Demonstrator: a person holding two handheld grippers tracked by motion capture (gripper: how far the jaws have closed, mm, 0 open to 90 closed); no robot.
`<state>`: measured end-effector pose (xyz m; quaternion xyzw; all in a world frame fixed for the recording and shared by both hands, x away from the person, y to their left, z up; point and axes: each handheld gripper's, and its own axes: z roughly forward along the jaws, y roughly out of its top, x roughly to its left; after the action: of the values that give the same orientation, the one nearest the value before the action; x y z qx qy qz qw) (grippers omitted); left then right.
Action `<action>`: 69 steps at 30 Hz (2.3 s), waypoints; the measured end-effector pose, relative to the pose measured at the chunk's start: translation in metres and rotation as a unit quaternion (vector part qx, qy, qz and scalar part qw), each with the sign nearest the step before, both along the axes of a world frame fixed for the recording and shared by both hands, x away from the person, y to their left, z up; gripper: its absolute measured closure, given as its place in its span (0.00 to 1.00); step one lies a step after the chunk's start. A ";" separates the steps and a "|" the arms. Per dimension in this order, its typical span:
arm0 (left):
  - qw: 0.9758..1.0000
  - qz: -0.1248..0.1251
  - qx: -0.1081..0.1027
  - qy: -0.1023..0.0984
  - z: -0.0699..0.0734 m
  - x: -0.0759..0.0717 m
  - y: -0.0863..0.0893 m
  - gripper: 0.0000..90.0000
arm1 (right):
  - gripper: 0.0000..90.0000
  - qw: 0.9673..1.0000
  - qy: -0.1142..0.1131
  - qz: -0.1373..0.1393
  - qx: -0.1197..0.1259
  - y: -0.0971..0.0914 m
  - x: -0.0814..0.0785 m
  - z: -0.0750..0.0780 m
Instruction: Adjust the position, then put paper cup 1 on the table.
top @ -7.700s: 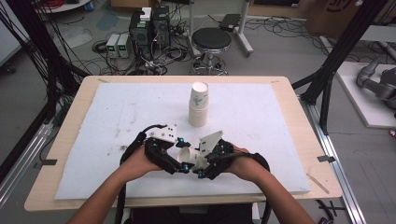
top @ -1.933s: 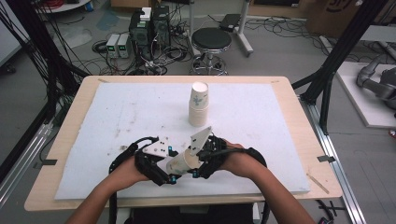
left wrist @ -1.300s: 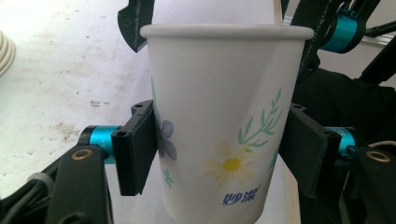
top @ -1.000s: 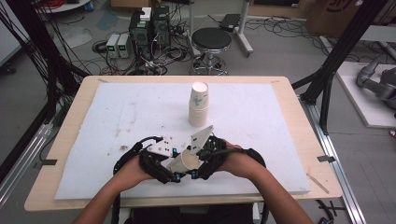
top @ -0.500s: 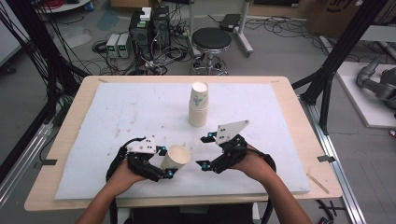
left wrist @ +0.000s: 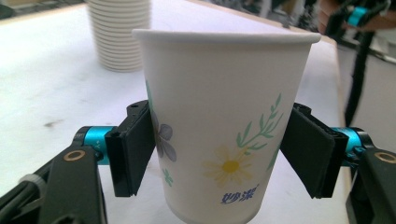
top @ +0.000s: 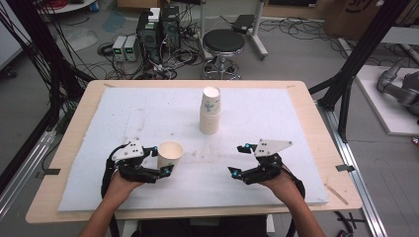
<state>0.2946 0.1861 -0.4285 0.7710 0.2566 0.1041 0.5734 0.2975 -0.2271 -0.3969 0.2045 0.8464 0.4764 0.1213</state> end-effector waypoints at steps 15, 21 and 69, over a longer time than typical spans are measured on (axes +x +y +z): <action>0.994 0.091 -0.029 -0.046 -0.003 -0.008 0.028 0.32 | 0.25 0.993 -0.013 -0.110 0.026 -0.037 -0.006 -0.028; 0.990 0.120 -0.035 -0.072 -0.002 -0.012 0.034 0.32 | 0.25 0.990 -0.026 -0.132 0.031 -0.045 -0.007 -0.026; 0.968 0.240 -0.029 -0.067 -0.014 0.008 0.083 0.32 | 0.25 0.988 -0.032 -0.145 0.035 -0.051 -0.015 -0.028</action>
<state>0.3023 0.2694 -0.4421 0.6612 0.3979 0.2831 0.5694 0.2826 -0.2781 -0.4250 0.3141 0.7862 0.4893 0.2093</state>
